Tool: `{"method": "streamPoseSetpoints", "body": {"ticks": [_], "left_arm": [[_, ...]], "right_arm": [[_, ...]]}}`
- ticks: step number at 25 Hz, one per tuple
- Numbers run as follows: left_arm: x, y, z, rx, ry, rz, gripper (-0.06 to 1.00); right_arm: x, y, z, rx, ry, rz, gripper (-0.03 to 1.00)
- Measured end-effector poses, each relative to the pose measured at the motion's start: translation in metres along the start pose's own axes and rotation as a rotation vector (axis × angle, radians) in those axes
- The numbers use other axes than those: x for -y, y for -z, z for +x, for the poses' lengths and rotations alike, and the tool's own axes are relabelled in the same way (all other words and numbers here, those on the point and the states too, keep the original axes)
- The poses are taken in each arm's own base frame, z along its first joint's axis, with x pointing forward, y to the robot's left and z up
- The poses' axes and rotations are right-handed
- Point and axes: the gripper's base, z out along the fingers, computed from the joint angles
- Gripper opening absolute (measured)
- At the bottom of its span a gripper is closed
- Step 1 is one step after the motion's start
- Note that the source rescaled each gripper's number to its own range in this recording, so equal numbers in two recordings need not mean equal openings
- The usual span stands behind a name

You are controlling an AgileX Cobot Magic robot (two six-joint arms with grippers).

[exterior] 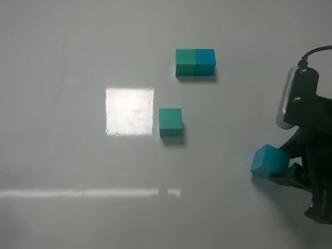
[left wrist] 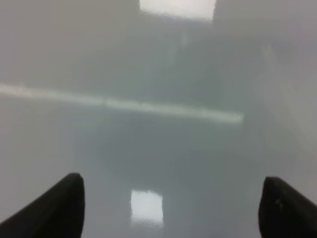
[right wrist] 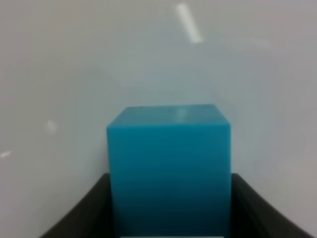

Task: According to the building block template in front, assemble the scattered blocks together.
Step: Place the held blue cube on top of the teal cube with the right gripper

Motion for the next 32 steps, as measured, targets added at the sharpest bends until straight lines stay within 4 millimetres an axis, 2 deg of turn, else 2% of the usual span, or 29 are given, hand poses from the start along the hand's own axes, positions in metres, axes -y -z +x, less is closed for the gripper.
{"method": "streamPoseSetpoints", "body": {"ticks": [4,7,16,20,28,32], "left_arm": [[0.0,0.0,0.0,0.0,0.0,0.0,0.86],[0.0,0.0,0.0,0.0,0.0,0.0,0.86],[0.0,0.0,0.0,0.0,0.0,0.0,0.86],[0.0,0.0,0.0,0.0,0.0,0.0,0.86],[0.0,0.0,0.0,0.0,0.0,0.0,0.86],[0.0,0.0,0.0,0.0,0.0,0.0,0.86]], "right_arm": [[0.021,0.03,-0.018,0.046,0.047,0.053,0.0],[0.032,0.032,-0.029,0.025,0.107,0.05,0.0],[0.032,-0.004,-0.082,-0.067,0.336,-0.007,0.0],[0.032,-0.007,-0.105,-0.042,0.381,-0.009,0.0],[0.046,-0.013,-0.131,-0.034,0.392,-0.007,0.0],[0.04,-0.022,-0.136,-0.04,0.417,-0.026,0.0]]}}
